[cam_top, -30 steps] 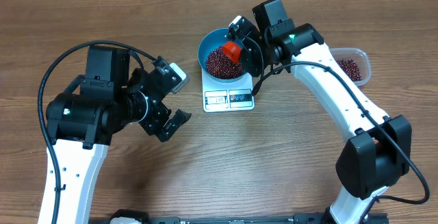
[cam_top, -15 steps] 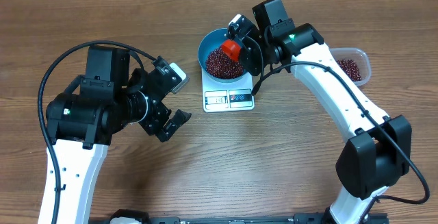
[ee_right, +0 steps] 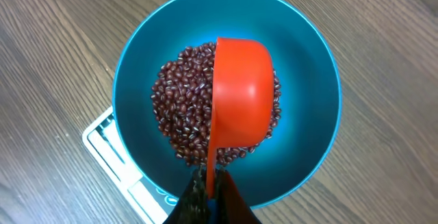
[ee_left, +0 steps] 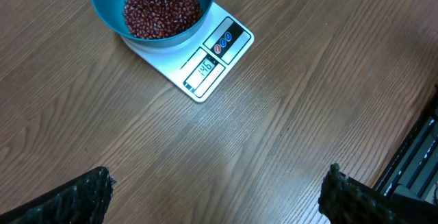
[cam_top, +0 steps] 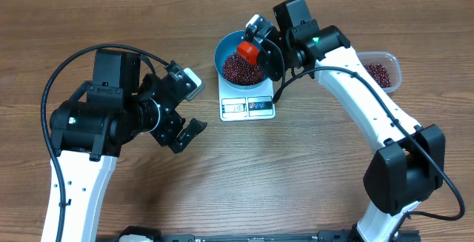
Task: Scoop item into bowl and weigh 150g on scale
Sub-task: 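Tilt the red scoop to pour beans into the blue bowl, then carry the empty scoop back right to the bean tub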
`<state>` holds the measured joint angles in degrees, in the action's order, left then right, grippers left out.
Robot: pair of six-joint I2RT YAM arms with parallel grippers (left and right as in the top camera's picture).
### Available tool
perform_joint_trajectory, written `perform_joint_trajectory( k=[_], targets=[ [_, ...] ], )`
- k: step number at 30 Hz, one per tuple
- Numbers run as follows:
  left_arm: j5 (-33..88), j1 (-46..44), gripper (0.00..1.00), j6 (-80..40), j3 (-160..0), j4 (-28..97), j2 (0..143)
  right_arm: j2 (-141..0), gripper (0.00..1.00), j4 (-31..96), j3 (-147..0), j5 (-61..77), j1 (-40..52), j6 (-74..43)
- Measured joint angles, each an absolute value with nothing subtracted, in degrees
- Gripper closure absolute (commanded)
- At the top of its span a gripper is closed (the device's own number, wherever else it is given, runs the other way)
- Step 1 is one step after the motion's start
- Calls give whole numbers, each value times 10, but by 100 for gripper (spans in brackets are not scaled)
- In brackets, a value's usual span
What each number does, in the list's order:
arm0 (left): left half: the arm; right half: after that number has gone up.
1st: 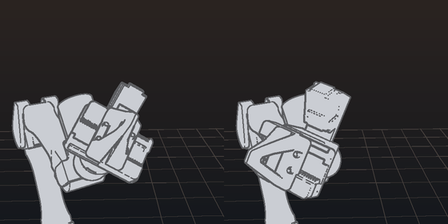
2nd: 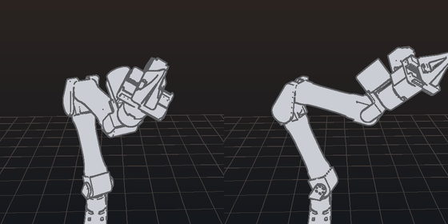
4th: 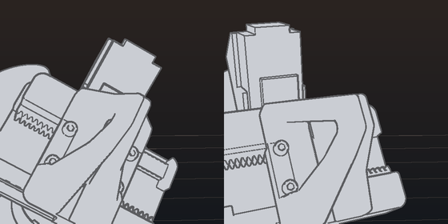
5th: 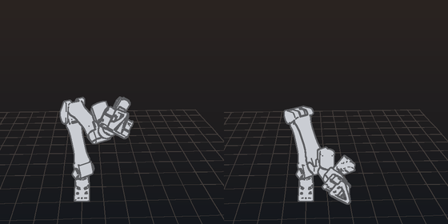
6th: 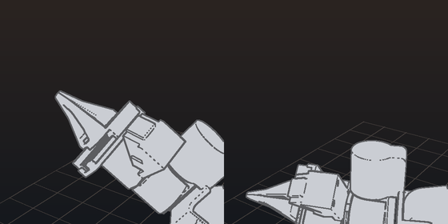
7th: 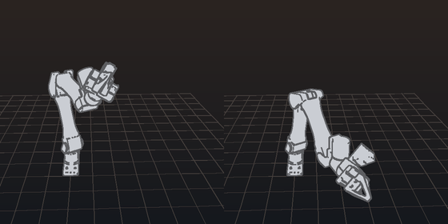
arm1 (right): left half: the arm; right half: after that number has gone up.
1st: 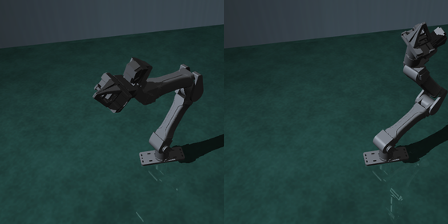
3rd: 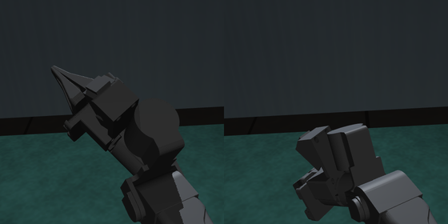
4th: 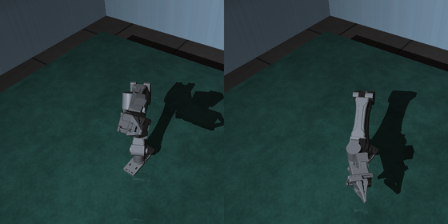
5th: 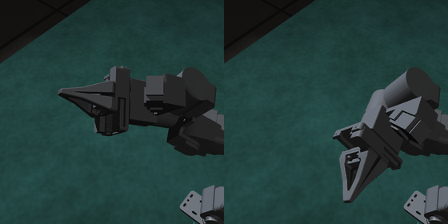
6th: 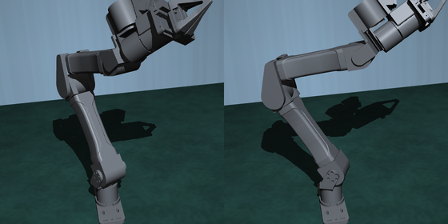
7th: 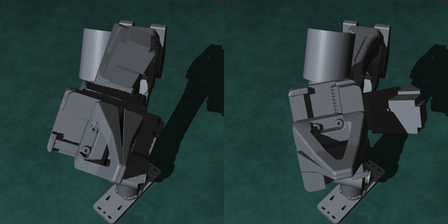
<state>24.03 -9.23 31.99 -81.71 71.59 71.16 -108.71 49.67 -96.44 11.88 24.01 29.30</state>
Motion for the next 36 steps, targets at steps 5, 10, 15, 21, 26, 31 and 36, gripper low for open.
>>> perform_joint_trajectory(
  k=[5,10,15,21,26,31,36],
  targets=[
    [240,-92,0,320,-817,716,712,-1087,96,485,-964,81,245,307],
    [240,-92,0,320,-817,716,712,-1087,96,481,-967,63,245,313],
    [240,-92,0,320,-817,716,712,-1078,96,480,-982,62,245,315],
    [240,-92,1,320,-817,716,712,-1037,96,498,-986,62,244,315],
    [240,-92,0,320,-817,716,712,-994,96,550,-987,63,227,300],
    [240,-92,0,320,-817,716,712,-970,96,628,-992,54,155,262],
    [240,-92,0,320,-817,716,712,-971,96,699,-993,44,47,228]
  ],
)
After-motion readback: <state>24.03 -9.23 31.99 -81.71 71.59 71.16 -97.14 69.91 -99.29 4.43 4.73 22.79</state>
